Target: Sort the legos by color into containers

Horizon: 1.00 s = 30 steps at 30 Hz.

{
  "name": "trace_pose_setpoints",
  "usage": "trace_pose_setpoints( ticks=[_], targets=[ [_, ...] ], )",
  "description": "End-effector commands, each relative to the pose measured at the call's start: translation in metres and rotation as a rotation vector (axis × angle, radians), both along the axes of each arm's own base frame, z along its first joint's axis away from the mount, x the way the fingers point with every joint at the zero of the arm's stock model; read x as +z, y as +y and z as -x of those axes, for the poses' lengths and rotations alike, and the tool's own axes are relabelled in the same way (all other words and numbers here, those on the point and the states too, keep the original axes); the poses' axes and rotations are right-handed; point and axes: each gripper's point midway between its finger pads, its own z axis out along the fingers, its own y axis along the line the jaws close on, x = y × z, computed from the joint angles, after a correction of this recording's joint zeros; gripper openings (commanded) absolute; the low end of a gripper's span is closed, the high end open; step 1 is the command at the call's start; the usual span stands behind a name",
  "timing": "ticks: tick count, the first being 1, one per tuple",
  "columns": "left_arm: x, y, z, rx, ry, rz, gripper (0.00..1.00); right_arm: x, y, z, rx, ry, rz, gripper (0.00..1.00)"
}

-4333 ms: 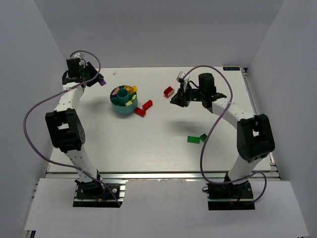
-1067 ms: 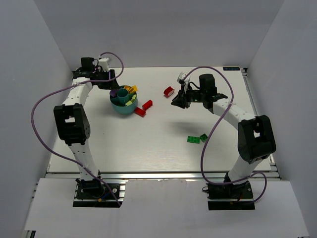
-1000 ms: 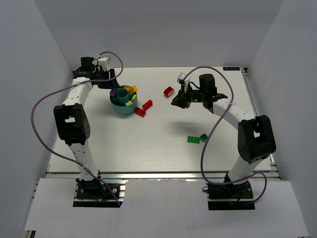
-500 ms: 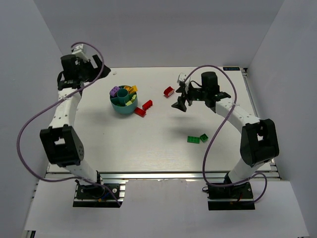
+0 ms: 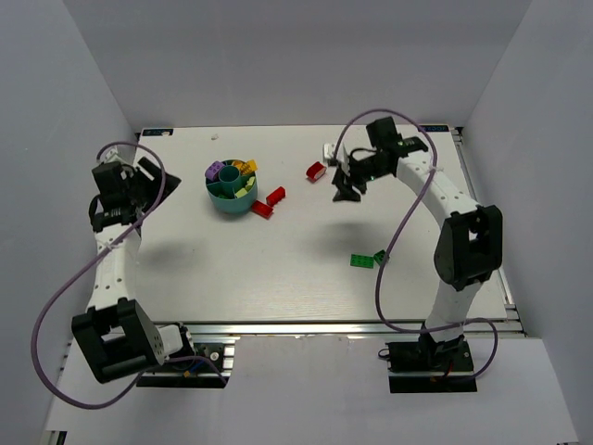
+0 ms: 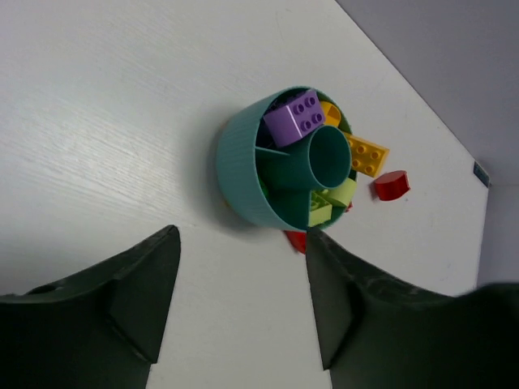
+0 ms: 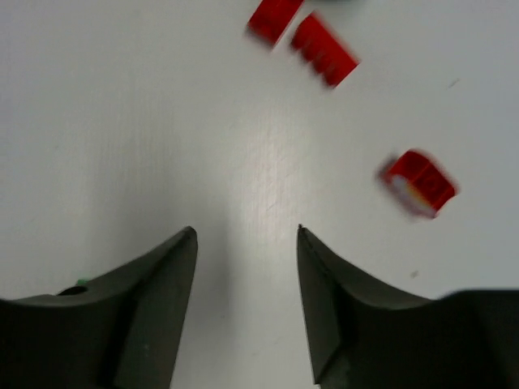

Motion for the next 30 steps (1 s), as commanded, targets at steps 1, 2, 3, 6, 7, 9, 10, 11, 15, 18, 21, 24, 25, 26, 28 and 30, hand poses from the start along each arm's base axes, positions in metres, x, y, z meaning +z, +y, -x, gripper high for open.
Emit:
trace_pose_setpoints(
  ticks=[1,2,3,6,7,9,10,11,15,18,21,24,25,26,28,30],
  targets=[
    [0.002,-0.008,0.014,0.005,-0.016,0.028,0.70,-0.016,-0.032,0.045,0.081,-0.043,0.146,0.62],
    [0.004,-0.011,0.013,0.002,-0.028,0.045,0.62,-0.023,-0.040,0.050,0.122,-0.087,0.188,0.66],
    [0.004,-0.014,0.013,-0.016,-0.033,0.060,0.41,-0.037,-0.049,0.063,0.145,-0.065,0.220,0.67],
    [0.004,-0.014,0.012,-0.003,-0.025,0.083,0.31,-0.050,-0.067,0.094,0.204,-0.022,0.284,0.67],
    [0.003,-0.014,0.012,0.002,-0.020,0.088,0.33,-0.054,-0.070,0.101,0.210,-0.005,0.298,0.67],
    [0.000,-0.012,0.013,0.034,-0.005,0.108,0.50,-0.064,-0.074,0.111,0.182,0.046,0.321,0.67],
    [-0.003,-0.009,0.014,0.061,0.006,0.110,0.69,-0.071,-0.074,0.113,0.151,0.052,0.323,0.66],
    [-0.011,-0.010,0.017,0.078,0.029,0.130,0.76,-0.075,-0.075,0.112,0.107,0.058,0.334,0.63],
    [-0.020,-0.005,0.026,0.130,0.059,0.133,0.94,-0.089,-0.063,0.125,0.025,0.088,0.354,0.61],
    [-0.019,-0.005,0.031,0.133,0.063,0.117,0.95,-0.100,-0.060,0.125,-0.042,0.081,0.373,0.63],
    [-0.017,-0.003,0.035,0.139,0.068,0.106,0.95,-0.107,-0.060,0.118,-0.117,0.098,0.383,0.64],
    [-0.017,-0.003,0.038,0.145,0.071,0.100,0.95,-0.113,-0.062,0.107,-0.177,0.109,0.409,0.69],
    [-0.017,-0.002,0.039,0.147,0.072,0.099,0.95,-0.113,-0.063,0.105,-0.191,0.109,0.414,0.69],
    [-0.017,-0.003,0.039,0.147,0.076,0.100,0.95,-0.114,-0.063,0.104,-0.201,0.118,0.419,0.71],
    [-0.017,-0.003,0.039,0.144,0.076,0.098,0.95,-0.115,-0.063,0.103,-0.209,0.130,0.426,0.72],
    [-0.018,-0.003,0.040,0.144,0.077,0.098,0.95,-0.119,-0.065,0.105,-0.224,0.158,0.443,0.72]
  ],
)
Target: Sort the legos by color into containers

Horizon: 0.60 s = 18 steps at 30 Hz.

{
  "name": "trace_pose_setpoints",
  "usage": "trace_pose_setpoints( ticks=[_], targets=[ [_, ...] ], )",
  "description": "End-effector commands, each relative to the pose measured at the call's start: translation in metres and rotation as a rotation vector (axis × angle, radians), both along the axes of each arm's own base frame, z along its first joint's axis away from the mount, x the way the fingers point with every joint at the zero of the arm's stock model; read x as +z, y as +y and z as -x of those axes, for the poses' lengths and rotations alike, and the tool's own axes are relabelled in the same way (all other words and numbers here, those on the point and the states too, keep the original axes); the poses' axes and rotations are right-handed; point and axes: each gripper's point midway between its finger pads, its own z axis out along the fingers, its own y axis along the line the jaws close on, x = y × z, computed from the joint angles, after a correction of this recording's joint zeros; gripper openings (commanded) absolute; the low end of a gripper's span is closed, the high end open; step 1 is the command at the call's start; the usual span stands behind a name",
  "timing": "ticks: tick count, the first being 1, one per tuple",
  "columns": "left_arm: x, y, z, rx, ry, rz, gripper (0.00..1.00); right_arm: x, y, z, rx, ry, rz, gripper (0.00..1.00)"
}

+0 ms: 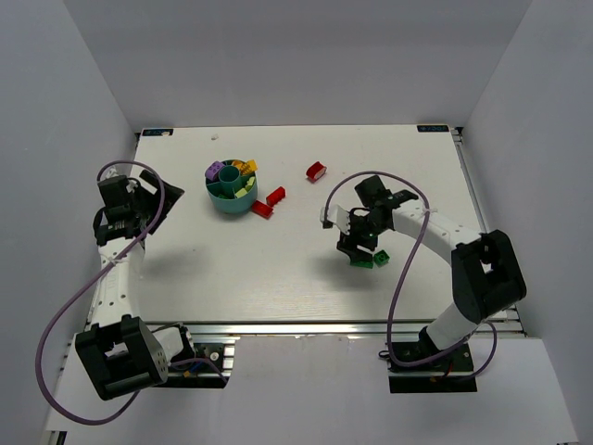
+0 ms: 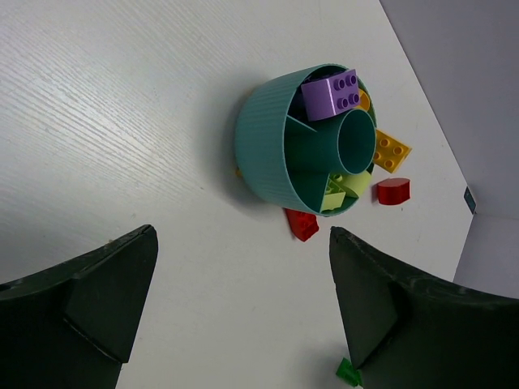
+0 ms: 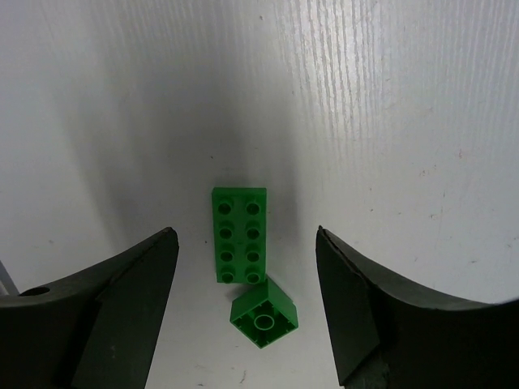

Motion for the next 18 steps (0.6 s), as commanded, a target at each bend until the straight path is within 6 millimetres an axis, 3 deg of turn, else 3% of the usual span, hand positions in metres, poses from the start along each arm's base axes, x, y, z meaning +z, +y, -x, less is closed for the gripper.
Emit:
trace_pose_setpoints(
  ticks=[1,10,18],
  targets=[
    [0.006,0.001,0.004,0.008,-0.014,-0.016,0.95,0.006,0.000,-0.014,-0.071,-0.013,0.019,0.74],
    [0.001,0.000,0.004,0.006,-0.003,-0.004,0.95,-0.012,-0.003,0.006,-0.100,0.055,0.126,0.74],
    [-0.005,-0.001,0.007,0.004,0.011,-0.006,0.95,-0.027,-0.008,0.012,-0.081,0.088,0.179,0.74]
  ],
)
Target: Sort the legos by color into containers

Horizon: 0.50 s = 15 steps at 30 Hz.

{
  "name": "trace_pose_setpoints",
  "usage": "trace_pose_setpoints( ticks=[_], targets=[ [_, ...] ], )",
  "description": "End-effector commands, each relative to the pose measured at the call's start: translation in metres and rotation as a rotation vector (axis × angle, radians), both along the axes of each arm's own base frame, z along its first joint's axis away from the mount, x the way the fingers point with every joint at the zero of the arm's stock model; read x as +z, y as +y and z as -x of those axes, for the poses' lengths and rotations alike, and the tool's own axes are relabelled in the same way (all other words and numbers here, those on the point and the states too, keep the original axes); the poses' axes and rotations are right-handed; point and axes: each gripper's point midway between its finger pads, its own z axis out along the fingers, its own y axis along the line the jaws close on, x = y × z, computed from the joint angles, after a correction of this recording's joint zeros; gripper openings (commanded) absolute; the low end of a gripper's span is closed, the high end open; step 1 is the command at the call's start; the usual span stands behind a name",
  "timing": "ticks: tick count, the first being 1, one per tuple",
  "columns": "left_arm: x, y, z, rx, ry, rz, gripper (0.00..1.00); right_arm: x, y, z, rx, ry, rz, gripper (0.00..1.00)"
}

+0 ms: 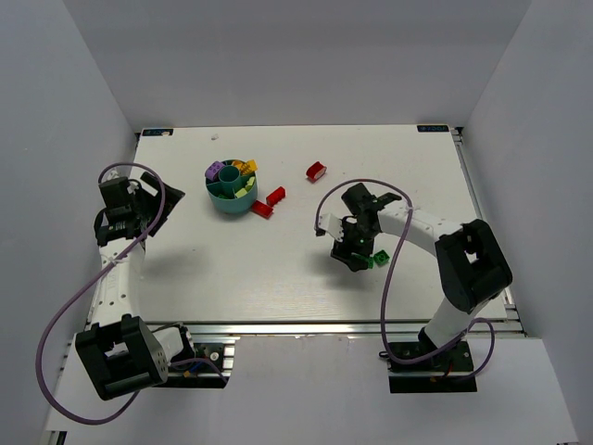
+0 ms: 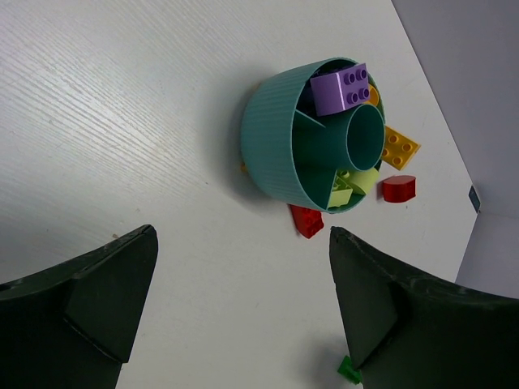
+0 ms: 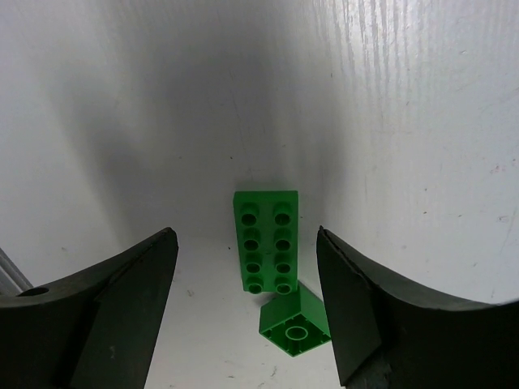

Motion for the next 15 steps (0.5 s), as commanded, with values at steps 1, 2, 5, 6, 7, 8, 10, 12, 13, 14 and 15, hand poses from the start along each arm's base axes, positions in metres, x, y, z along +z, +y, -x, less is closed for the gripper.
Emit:
trace_pose_setpoints(
  ticks=[1,2,5,6,7,8,10,12,13,14,15],
  targets=[
    [0.002,0.000,0.005,0.005,-0.009,-0.012,0.95,-0.003,-0.005,-0.003,-0.011,0.002,0.044,0.74],
    [0.002,0.000,0.005,0.003,-0.007,-0.013,0.95,-0.004,-0.005,-0.007,-0.014,-0.019,0.048,0.74],
    [0.002,0.001,0.006,0.005,-0.005,-0.019,0.95,-0.007,-0.007,-0.010,-0.016,-0.030,0.068,0.74],
    [0.002,0.001,0.006,0.004,-0.004,-0.018,0.95,-0.012,-0.009,-0.009,-0.014,-0.025,0.078,0.74],
    [0.001,0.001,0.007,0.004,-0.002,-0.017,0.95,-0.014,-0.010,-0.008,-0.012,-0.025,0.086,0.72],
    [0.002,0.001,0.006,0.005,-0.004,-0.019,0.95,-0.015,-0.009,-0.008,-0.008,-0.031,0.086,0.72],
    [0.002,0.000,0.006,0.002,-0.004,-0.019,0.95,-0.019,-0.011,-0.005,-0.003,-0.041,0.096,0.69],
    [0.002,0.001,0.006,0.005,-0.004,-0.020,0.95,-0.021,-0.008,-0.004,0.003,-0.059,0.095,0.67],
    [0.003,0.001,0.006,0.005,-0.005,-0.020,0.95,-0.027,-0.013,0.001,0.004,-0.054,0.113,0.64],
    [0.003,0.001,0.006,0.006,-0.003,-0.021,0.95,-0.029,-0.011,0.004,0.006,-0.055,0.112,0.64],
    [0.003,0.001,0.006,0.006,-0.003,-0.021,0.95,-0.031,-0.011,0.006,0.010,-0.054,0.112,0.63]
  ],
)
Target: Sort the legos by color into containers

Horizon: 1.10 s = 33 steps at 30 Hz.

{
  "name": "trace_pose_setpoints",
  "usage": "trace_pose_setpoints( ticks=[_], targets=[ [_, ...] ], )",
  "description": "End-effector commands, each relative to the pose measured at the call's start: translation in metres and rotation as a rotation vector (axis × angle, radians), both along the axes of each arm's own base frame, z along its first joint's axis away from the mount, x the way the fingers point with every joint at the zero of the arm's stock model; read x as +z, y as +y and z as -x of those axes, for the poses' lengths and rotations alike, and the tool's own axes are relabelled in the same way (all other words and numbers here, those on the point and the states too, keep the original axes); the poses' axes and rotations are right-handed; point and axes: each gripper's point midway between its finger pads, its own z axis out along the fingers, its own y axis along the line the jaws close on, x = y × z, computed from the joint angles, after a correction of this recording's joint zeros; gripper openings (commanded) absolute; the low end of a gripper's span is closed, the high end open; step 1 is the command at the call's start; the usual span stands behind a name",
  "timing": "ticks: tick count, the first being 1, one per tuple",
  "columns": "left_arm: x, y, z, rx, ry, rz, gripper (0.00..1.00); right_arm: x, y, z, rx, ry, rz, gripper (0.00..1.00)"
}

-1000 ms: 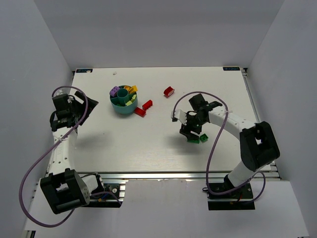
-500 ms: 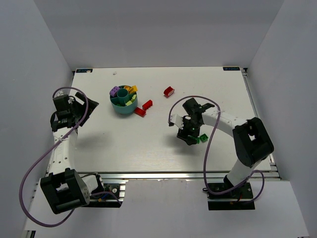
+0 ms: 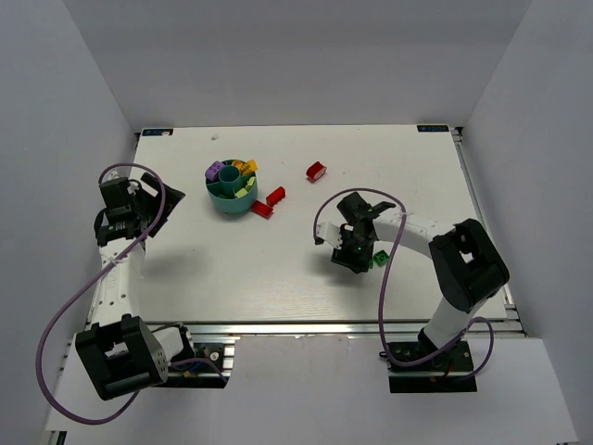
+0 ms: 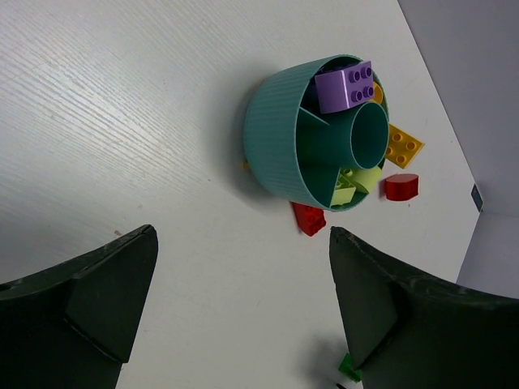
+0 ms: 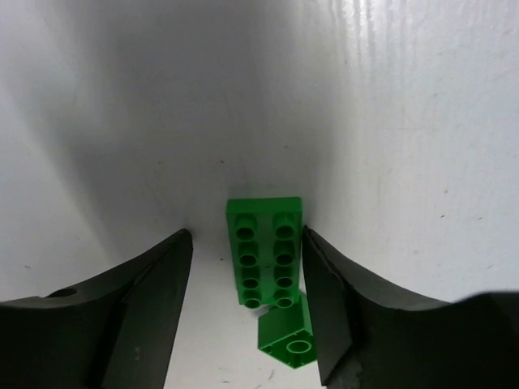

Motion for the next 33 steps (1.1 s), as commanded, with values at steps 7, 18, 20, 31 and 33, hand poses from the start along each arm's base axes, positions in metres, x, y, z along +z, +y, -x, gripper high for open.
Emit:
trace_pose_setpoints(
  ticks=[7,18,20,31,33],
  targets=[
    [0.008,0.002,0.004,0.005,-0.013,-0.027,0.95,-0.020,-0.002,0.018,0.008,0.006,0.021,0.36],
    [0.015,0.002,0.000,0.004,-0.021,-0.017,0.95,0.056,0.065,-0.013,0.091,-0.041,-0.247,0.00],
    [0.016,0.002,0.000,0.003,-0.024,-0.016,0.95,0.075,0.089,-0.022,0.088,-0.011,-0.327,0.00],
    [0.013,-0.002,0.000,0.004,-0.032,0.013,0.95,0.186,0.278,-0.108,-0.203,0.070,-0.703,0.00],
    [0.010,-0.004,0.002,0.005,-0.027,0.025,0.95,0.208,0.303,-0.109,-0.185,0.021,-0.778,0.00]
  ],
)
